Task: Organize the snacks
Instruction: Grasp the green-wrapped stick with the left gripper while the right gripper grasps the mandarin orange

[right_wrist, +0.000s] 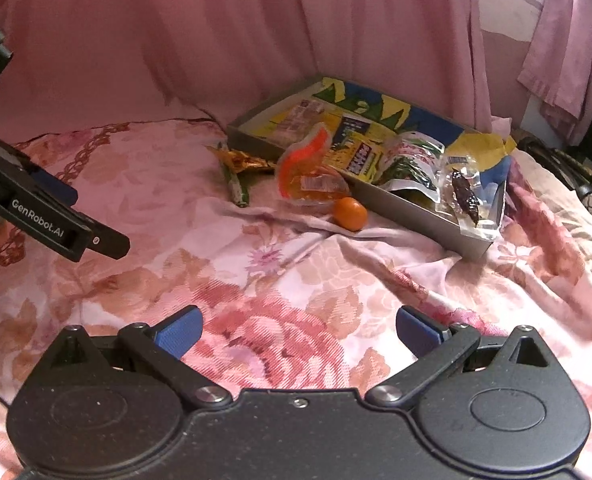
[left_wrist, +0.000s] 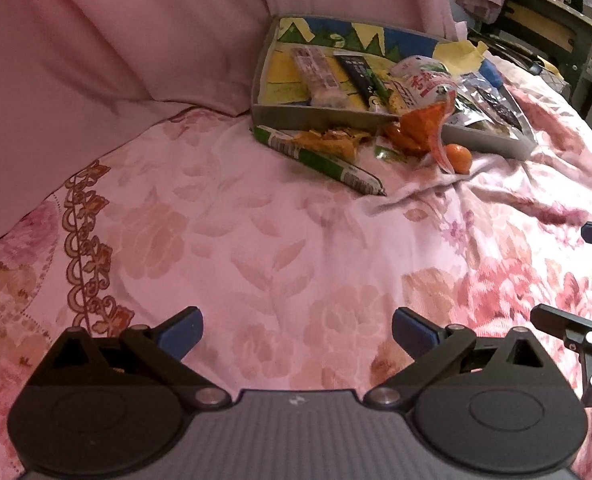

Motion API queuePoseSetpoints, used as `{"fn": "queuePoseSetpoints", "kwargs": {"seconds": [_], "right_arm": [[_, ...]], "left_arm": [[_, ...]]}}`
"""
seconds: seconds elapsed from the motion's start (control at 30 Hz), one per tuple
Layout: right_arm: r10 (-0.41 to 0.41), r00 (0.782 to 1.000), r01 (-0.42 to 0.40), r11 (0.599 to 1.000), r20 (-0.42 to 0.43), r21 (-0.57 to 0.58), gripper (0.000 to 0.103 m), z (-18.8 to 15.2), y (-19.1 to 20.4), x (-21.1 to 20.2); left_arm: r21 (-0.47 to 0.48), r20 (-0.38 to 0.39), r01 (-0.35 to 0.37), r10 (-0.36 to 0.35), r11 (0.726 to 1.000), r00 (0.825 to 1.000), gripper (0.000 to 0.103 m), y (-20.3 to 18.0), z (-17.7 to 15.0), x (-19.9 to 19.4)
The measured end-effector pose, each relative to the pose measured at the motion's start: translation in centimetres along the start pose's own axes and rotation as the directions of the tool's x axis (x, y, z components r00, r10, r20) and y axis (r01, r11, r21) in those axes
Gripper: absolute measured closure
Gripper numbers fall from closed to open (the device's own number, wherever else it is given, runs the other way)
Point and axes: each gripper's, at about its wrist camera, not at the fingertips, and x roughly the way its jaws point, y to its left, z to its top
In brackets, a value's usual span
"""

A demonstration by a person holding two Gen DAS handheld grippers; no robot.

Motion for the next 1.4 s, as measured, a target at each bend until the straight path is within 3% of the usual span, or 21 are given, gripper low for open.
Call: {"fn": "queuePoseSetpoints", "kwargs": {"seconds": [0.3, 0.83, 1.13, 1.27, 1.4], "right_arm": [[-0.039, 0.999, 0.038, 0.999, 0.027, 0.037, 0.001, 0.8, -2.1, 2.3], [-0.106, 0.991, 0.099, 0.991, 0.081, 0.089, 0.005, 2.1, -5.3, 7.3], [-0.105, 0.992, 0.094, 0.985, 0.067, 0.144, 0.013, 3.5, -6.3, 10.1], [-0.079, 0.995, 0.069, 0.987, 0.068, 0.145, 0.015, 4.0, -6.4, 11.1], [-0.061, 0.995, 0.051, 0.990, 0.076, 0.130, 0.017, 4.6, -6.3, 11.9]], "left_arm": [[-0.020, 0.087, -0.002, 0.003, 1.000, 0.996, 0.000, -0.1, 3.1, 1.7], [-0.090, 0.115, 0.030, -0.020, 0.995, 0.993, 0.003, -0.5, 7.7, 8.1], [-0.075, 0.142, 0.019, -0.008, 0.997, 0.990, 0.023, -1.7, 8.0, 9.4], [-0.079, 0.149, 0.047, -0.035, 0.996, 0.988, 0.046, -1.2, 8.4, 9.5], [-0.100, 0.141, 0.068, -0.053, 0.993, 0.989, 0.054, -1.0, 8.4, 9.3]]}}
